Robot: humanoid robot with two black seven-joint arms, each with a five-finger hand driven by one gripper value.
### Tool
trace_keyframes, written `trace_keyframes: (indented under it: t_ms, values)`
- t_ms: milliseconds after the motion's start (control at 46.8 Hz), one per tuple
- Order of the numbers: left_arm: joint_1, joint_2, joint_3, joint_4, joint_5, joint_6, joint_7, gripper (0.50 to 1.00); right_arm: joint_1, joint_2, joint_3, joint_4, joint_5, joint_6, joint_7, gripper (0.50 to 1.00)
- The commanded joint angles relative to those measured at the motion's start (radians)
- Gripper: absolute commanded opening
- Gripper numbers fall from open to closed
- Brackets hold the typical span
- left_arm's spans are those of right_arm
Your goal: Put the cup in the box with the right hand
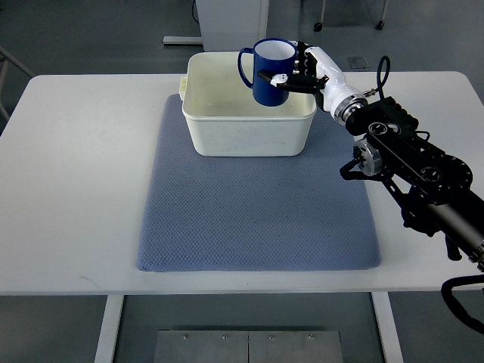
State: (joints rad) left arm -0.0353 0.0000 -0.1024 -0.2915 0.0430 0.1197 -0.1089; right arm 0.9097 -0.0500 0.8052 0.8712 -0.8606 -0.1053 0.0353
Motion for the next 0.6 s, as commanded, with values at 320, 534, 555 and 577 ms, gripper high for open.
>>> trace_keyframes:
  t_ms: [320, 534, 555, 577]
  values:
    - [0.0, 0.0, 0.0, 0.0, 0.0, 0.0, 0.0, 1.0, 0.0, 0.004, 0.0, 0.003, 0.002, 0.001, 0.0, 0.989]
    - [0.0, 0.0, 0.001, -0.001, 0.0, 0.0, 0.0, 1.0, 0.001, 0.007, 0.0, 0.006, 0.002, 0.001, 0.0, 0.989]
    - [0.0, 0.0, 0.001, 0.0, 0.0, 0.0, 0.0, 1.0, 0.001, 0.007, 0.0, 0.006, 0.002, 0.001, 0.0, 0.989]
    - [0.0, 0.0, 0.0, 0.0, 0.0, 0.0, 0.0, 1.0, 0.003, 0.007, 0.0, 0.008, 0.002, 0.001, 0.0, 0.989]
